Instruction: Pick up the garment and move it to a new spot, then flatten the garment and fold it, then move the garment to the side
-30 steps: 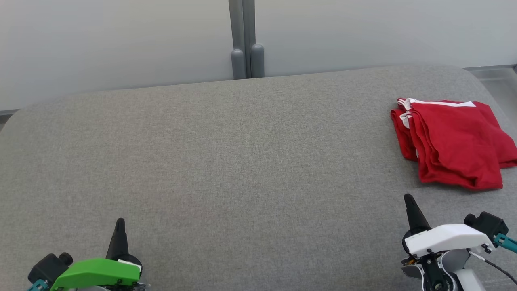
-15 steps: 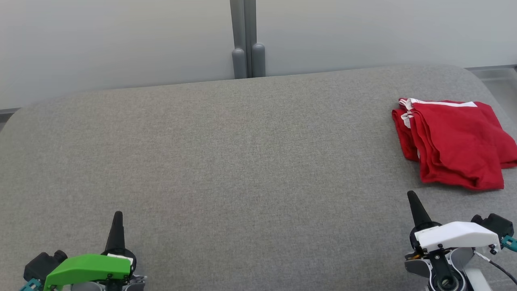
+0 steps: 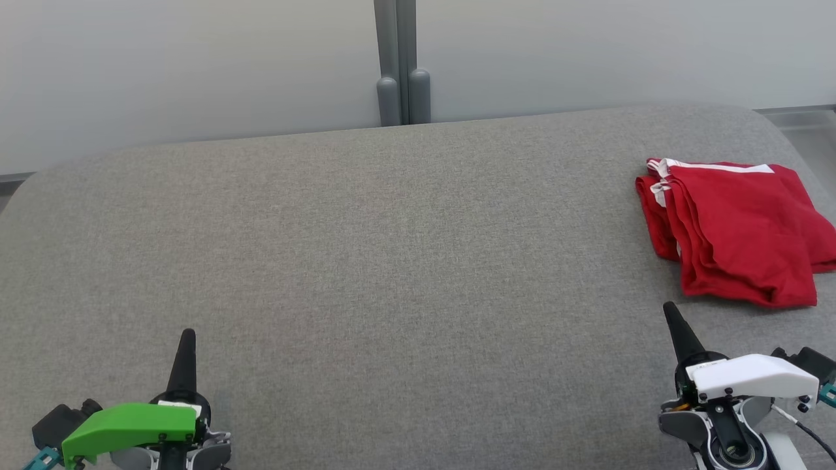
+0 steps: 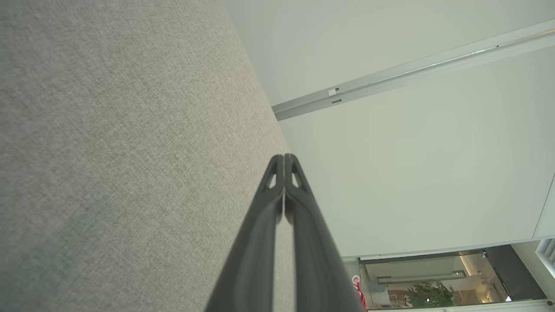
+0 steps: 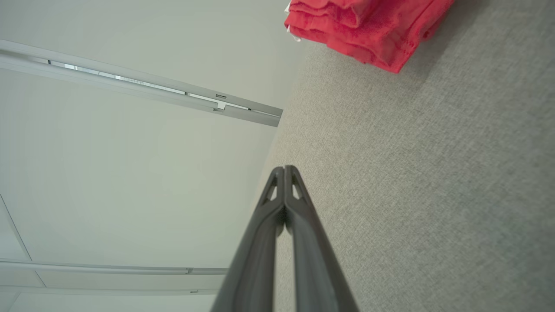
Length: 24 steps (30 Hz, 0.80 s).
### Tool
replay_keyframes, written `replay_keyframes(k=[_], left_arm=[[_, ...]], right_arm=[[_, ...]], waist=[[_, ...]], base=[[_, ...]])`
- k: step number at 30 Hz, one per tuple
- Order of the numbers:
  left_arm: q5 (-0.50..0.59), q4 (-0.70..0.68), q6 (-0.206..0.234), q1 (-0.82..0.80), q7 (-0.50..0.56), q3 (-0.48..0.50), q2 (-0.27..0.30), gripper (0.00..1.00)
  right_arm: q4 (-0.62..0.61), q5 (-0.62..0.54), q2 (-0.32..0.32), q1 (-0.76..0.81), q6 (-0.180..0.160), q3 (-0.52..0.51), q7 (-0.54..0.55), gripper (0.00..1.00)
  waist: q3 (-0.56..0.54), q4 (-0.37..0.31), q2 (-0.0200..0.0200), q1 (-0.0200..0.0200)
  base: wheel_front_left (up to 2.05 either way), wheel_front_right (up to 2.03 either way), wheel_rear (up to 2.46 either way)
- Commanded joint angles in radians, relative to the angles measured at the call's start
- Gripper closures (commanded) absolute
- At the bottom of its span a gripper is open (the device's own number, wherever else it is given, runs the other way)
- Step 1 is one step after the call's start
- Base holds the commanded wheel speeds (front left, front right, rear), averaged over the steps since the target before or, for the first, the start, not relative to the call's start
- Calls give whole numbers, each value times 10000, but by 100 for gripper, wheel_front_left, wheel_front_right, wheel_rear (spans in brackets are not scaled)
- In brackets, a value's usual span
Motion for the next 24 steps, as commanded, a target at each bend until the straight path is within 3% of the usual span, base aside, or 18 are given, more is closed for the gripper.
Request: replay_keyframes(k=[1, 24], left_arm=[[-258, -100, -64, -239, 56, 67, 77, 100], [-2072, -358, -158, -375, 530, 217, 93, 100]], right_arm=[[-137, 245, -54, -133, 6, -53, 77, 100], [-394, 2173, -63, -131, 5, -332, 589, 100]], waist=[[2, 3, 0, 0], [31, 58, 0, 0]], base=[[0, 0, 0], [0, 0, 0]])
